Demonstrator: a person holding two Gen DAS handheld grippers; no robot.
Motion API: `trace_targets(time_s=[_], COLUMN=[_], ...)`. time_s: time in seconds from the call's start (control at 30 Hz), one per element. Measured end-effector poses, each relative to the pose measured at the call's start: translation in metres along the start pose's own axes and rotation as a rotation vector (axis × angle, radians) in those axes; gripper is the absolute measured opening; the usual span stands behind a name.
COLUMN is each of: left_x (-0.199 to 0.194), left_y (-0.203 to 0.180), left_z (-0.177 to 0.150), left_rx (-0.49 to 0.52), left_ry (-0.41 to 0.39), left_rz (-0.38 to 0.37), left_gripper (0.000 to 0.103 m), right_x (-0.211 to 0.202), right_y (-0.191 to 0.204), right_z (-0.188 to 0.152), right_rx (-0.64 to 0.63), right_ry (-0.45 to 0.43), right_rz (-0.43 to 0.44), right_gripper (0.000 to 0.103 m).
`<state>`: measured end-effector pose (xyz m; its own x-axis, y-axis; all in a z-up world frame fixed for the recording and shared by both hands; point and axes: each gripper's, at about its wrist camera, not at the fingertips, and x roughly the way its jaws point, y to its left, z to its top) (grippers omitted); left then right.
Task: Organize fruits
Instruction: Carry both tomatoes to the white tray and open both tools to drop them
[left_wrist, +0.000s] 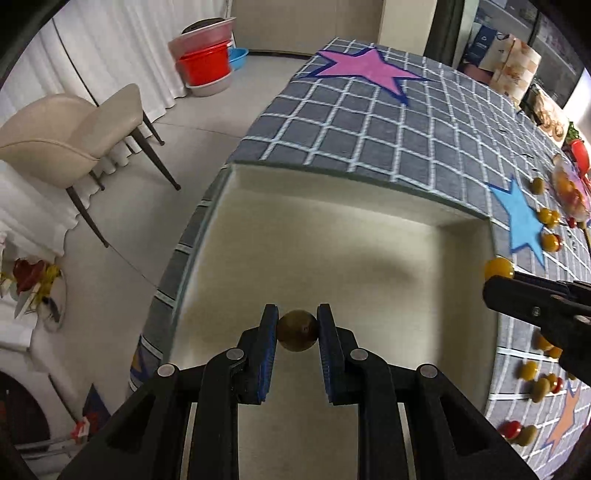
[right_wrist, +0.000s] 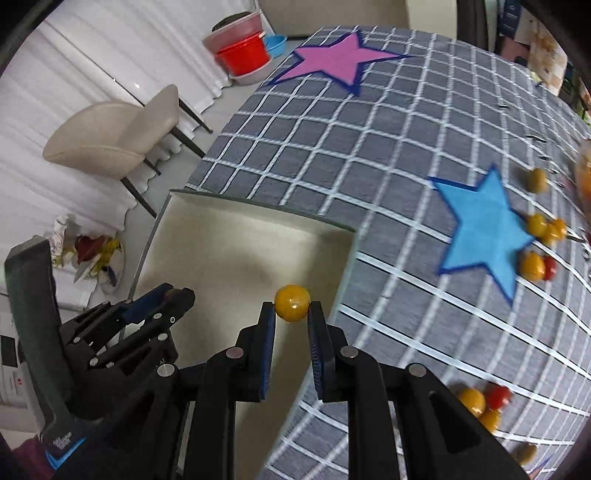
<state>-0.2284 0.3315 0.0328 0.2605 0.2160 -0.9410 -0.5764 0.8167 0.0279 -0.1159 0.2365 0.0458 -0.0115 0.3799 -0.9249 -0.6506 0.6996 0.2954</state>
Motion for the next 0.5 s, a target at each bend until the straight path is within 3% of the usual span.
trace_targets(time_s=[0.4, 0.5], left_x=[0.014, 0.015], left_y=[0.008, 0.009], left_z=[-0.001, 0.001], left_rx=[0.04, 0.059], left_ry=[-0.007, -0.018], left_rz=[0.013, 0.011], left_gripper=[0.024, 0.025], right_x=[0.051, 0.053], right_y=[0.008, 0.011], right_z=[0.01, 0.009], right_rx=[0.002, 0.001], right_ry=[0.089, 0.074], right_rz=[-0.039, -0.049], right_gripper=[0.021, 0.021])
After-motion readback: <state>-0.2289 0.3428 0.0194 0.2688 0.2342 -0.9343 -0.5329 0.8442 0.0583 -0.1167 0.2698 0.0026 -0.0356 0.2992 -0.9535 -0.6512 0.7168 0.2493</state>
